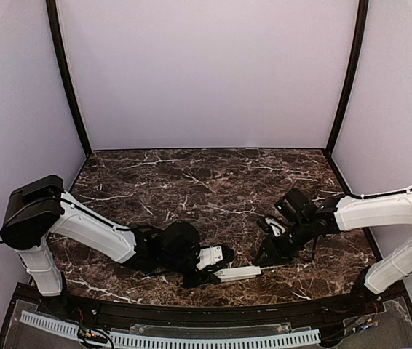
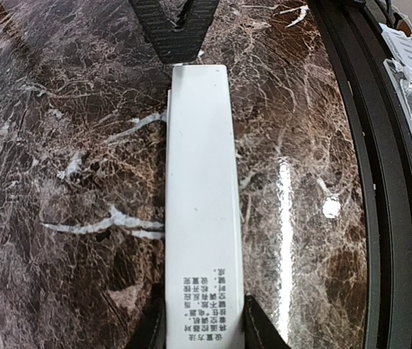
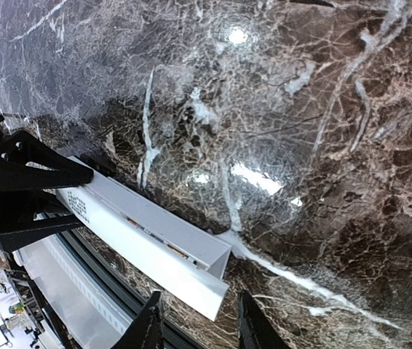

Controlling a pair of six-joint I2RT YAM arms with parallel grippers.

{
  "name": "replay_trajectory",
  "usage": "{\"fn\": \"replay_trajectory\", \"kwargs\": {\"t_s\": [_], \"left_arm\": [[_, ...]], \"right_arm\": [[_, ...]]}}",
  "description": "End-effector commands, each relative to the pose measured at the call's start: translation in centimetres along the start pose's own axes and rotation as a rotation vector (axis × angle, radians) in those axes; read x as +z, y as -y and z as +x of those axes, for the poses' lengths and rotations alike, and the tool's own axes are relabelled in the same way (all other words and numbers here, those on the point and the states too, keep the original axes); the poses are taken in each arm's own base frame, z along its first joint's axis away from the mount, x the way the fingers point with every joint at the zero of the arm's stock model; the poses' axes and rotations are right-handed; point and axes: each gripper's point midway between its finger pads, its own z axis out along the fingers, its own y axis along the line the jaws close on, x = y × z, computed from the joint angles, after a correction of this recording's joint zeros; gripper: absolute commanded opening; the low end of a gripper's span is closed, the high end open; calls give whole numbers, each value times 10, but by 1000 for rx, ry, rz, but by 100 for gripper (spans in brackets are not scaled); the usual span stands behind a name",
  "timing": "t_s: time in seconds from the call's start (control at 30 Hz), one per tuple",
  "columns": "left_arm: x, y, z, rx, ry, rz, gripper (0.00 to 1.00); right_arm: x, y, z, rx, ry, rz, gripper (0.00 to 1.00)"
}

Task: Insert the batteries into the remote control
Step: Adjust the battery cover on the remote control without the battery cover.

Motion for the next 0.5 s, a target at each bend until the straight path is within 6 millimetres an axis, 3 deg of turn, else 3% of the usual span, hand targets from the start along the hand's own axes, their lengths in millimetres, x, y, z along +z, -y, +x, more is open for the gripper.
{"fn": "replay_trajectory", "kwargs": {"t_s": [0.0, 0.47], "left_arm": [[0, 0, 7, -18, -9, -16, 24], [3, 0, 16, -40, -28, -17, 24]], "right_arm": [[3, 1, 11, 8, -31, -20, 33], [21, -3, 9, 7, -70, -79, 26]]}}
